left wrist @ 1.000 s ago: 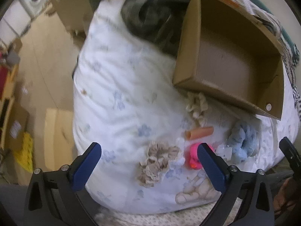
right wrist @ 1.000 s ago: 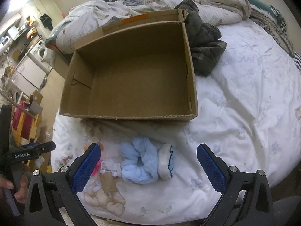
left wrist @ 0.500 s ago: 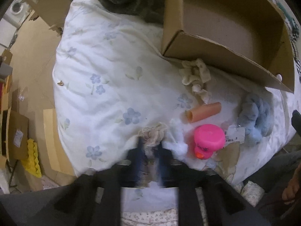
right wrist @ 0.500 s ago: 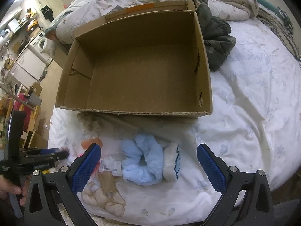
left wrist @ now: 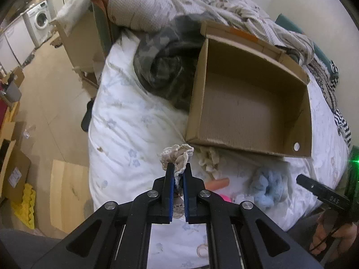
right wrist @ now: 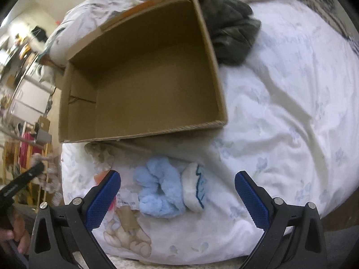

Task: Organize soft objects
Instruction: 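Grasp the beige lace scrunchie with the left tool while the right tool grasps the blue scrunchie, then lift the blue scrunchie and sock with the right tool into the box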

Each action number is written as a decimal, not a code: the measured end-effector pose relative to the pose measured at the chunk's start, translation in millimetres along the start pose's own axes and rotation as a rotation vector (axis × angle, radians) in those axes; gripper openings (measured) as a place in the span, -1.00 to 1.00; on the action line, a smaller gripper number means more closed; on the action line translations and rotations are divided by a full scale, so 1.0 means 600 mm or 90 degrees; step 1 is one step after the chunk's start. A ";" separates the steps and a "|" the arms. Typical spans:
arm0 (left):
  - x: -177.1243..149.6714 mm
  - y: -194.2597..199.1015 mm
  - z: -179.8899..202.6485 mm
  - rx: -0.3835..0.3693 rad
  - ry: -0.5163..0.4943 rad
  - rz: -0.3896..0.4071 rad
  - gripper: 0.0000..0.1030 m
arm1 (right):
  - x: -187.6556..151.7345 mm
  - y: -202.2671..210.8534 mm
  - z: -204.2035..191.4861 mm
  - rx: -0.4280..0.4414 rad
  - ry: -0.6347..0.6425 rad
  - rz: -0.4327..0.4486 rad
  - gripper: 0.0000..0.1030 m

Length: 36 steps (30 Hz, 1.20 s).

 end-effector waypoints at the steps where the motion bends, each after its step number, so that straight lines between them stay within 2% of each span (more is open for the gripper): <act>1: -0.002 -0.006 0.003 -0.006 -0.004 -0.016 -0.87 | 0.000 -0.005 0.004 0.000 -0.008 -0.008 1.00; 4: -0.017 -0.033 0.018 -0.024 -0.005 -0.068 -0.87 | -0.002 -0.021 0.016 -0.009 -0.022 -0.037 1.00; 5: -0.022 -0.037 0.023 -0.031 -0.009 -0.078 -0.87 | -0.002 -0.025 0.017 -0.013 -0.023 -0.042 0.92; 7: -0.030 -0.041 0.036 -0.032 -0.026 -0.081 -0.87 | -0.002 -0.036 0.020 -0.016 -0.023 -0.059 0.83; 10: -0.032 -0.043 0.053 -0.030 -0.048 -0.077 -0.87 | -0.009 -0.064 0.019 -0.015 -0.023 -0.098 0.83; 13: -0.032 -0.047 0.061 -0.028 -0.054 -0.078 -0.87 | -0.016 -0.094 0.003 -0.027 0.014 -0.134 0.83; 15: -0.031 -0.049 0.064 -0.028 -0.056 -0.077 -0.87 | -0.022 -0.110 -0.008 -0.055 0.047 -0.150 0.74; 16: -0.030 -0.049 0.064 -0.027 -0.055 -0.076 -0.87 | -0.023 -0.118 -0.012 -0.060 0.059 -0.158 0.49; 17: -0.030 -0.048 0.060 -0.026 -0.054 -0.075 -0.87 | -0.026 -0.124 -0.015 -0.063 0.069 -0.167 -0.03; 18: -0.030 -0.047 0.059 -0.026 -0.053 -0.074 -0.87 | -0.027 -0.126 -0.015 -0.062 0.074 -0.170 -0.20; 23: -0.031 -0.042 0.051 -0.025 -0.045 -0.068 -0.87 | -0.021 -0.091 -0.015 -0.055 0.072 -0.124 -0.28; 28: -0.030 -0.031 0.049 -0.021 -0.040 -0.047 -0.87 | -0.019 -0.035 -0.007 0.000 0.032 -0.060 -0.30; 31: -0.028 -0.025 0.052 -0.022 -0.040 -0.034 -0.87 | -0.028 -0.002 -0.019 0.037 0.044 -0.034 -0.34; 36: -0.027 -0.016 0.064 -0.014 -0.054 -0.006 -0.87 | -0.040 0.023 -0.040 0.052 0.096 -0.013 -0.40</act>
Point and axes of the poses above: each gripper's, at about its wrist camera, not at the fingertips, and y roughly against the way its jaws point, z to its right, x to its top, the point moved 2 cm from there along -y, roughly the way its jaws point, and after that the axes turned 3 degrees about y, right-handed, at the moved point
